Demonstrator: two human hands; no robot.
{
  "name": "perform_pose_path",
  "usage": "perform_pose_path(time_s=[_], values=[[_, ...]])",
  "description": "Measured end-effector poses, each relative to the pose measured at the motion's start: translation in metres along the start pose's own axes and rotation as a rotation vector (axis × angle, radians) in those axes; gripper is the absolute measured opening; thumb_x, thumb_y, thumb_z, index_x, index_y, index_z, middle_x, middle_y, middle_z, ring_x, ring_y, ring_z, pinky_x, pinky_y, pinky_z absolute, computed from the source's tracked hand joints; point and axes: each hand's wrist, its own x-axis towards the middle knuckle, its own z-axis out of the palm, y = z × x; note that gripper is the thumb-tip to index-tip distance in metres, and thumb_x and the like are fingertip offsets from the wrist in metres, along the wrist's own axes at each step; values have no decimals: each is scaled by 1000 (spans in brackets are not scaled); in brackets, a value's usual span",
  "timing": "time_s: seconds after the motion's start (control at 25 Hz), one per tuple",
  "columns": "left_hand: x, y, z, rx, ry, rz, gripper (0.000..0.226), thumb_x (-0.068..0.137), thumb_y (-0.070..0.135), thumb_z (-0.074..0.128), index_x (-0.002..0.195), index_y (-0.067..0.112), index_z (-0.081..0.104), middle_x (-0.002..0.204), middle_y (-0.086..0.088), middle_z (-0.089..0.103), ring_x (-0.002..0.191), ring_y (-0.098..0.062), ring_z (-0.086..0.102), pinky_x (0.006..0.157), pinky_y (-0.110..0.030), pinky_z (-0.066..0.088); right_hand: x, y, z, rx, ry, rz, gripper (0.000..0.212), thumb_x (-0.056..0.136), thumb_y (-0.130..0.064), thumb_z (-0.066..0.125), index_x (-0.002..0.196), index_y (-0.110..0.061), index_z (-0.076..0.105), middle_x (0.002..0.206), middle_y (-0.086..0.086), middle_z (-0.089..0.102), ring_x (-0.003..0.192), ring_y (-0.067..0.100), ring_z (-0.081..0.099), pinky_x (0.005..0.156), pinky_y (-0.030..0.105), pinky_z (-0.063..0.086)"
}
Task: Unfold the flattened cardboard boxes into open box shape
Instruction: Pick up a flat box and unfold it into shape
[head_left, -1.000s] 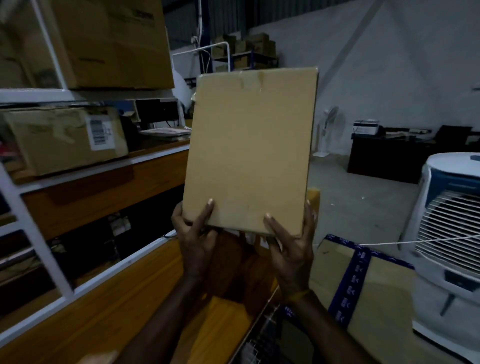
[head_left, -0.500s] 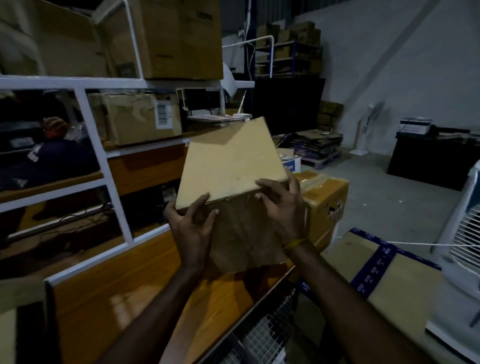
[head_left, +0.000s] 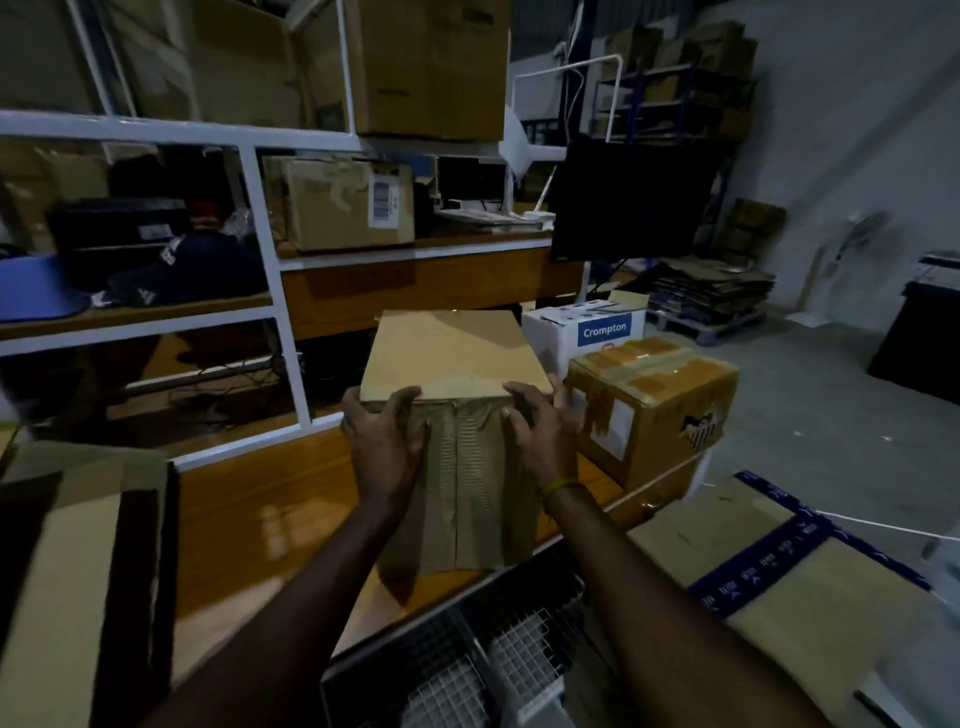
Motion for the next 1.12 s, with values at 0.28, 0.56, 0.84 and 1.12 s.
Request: perform_pose_path(time_s=[0.28,0.56,0.84,1.12], values=[[-39,-16,4,-118,-105,-187,96,82,47,69,156,37,10,141,-17,44,124,-34,46,94,-37,45,-36,23,10,-80,-167,-12,99,91,-36,66,149,-51,-13,162,16,16,146,37,23,112,51,36],[-78,-10,13,-69,-160,-203,95,75,73,47,152,49,-5,139,-22,41,120,-39,47,97,-49,44,-56,45,9,-43,-198,64,99,89,-40,66,148,-57,-11,158,12,25,139,36,36,106,47,43],[-37,47,0,224,85,-202,62,90,36,62,146,45,36,132,-25,40,115,-42,45,93,-51,47,1,-11,-28,-123,-71,53,63,92,-37,61,146,-50,32,143,15,30,124,34,42,102,44,43],[30,83,-22,420,-72,-254,50,96,47,50,145,41,42,149,-22,26,127,-46,39,100,-55,44,56,-28,-39,-124,-257,29,51,94,-43,54,143,-45,42,158,16,14,134,41,33,112,52,28]])
